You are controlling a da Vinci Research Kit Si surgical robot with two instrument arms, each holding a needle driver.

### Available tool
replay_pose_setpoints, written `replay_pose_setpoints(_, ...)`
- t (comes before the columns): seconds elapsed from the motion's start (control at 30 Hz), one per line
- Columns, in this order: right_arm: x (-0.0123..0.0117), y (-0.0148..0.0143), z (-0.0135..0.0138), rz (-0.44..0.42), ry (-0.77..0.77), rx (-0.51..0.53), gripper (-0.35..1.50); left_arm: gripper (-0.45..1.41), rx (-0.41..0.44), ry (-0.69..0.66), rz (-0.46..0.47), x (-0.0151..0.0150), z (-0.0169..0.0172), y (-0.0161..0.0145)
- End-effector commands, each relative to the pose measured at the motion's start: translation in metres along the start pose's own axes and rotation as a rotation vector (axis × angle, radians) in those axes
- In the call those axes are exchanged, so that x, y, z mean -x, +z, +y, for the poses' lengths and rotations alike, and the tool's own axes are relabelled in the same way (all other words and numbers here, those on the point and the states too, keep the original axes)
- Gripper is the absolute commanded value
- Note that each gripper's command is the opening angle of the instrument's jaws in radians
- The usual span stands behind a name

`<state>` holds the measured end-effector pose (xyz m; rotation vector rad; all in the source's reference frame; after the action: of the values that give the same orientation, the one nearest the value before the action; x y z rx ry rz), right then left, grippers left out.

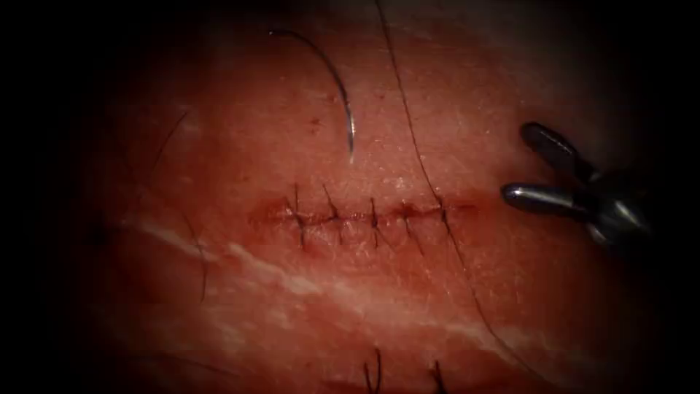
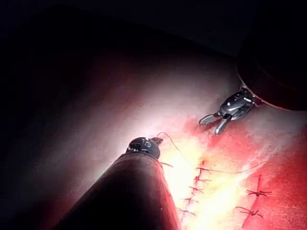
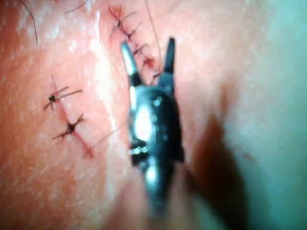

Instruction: Wound Closure

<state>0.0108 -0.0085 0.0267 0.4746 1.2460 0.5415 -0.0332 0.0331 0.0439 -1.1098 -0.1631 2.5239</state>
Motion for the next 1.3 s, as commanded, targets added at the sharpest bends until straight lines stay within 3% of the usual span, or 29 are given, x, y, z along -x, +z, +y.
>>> replay_pose_setpoints(0.03, -0.0003, -0.0017, -0.0009, 0.0, 0.003, -0.023, 1.48, -0.45, -0.002, -0.002, 0.005, 0.0, -0.0001, 0.0008)
replay_pose_setpoints(0.13, -0.0021, -0.0035, -0.0006, 0.018, -0.036, -0.036, 1.48, -0.45, -0.008, -0.004, 0.008, -0.0001, 0.0, 0.0008)
replay_pose_setpoints(0.23, -0.0019, -0.0028, -0.0001, 0.028, -0.055, -0.03, 1.48, -0.45, -0.011, -0.005, 0.007, -0.0005, 0.0003, 0.0009)
replay_pose_setpoints(0.6, 0.003, 0.0063, 0.0006, -0.044, -0.137, 0.007, 1.48, -0.45, -0.021, 0.013, -0.004, -0.0021, 0.0016, -0.0002)
replay_pose_setpoints(0.87, 0.0051, 0.0117, 0.0, -0.127, -0.17, 0.019, 1.48, -0.45, -0.03, 0.031, -0.011, -0.003, 0.0022, -0.0002)
replay_pose_setpoints(1.3, 0.0055, 0.0151, 0.0014, -0.141, -0.192, 0.053, 1.48, -0.45, -0.033, 0.04, -0.015, -0.0037, 0.0029, -0.0007)
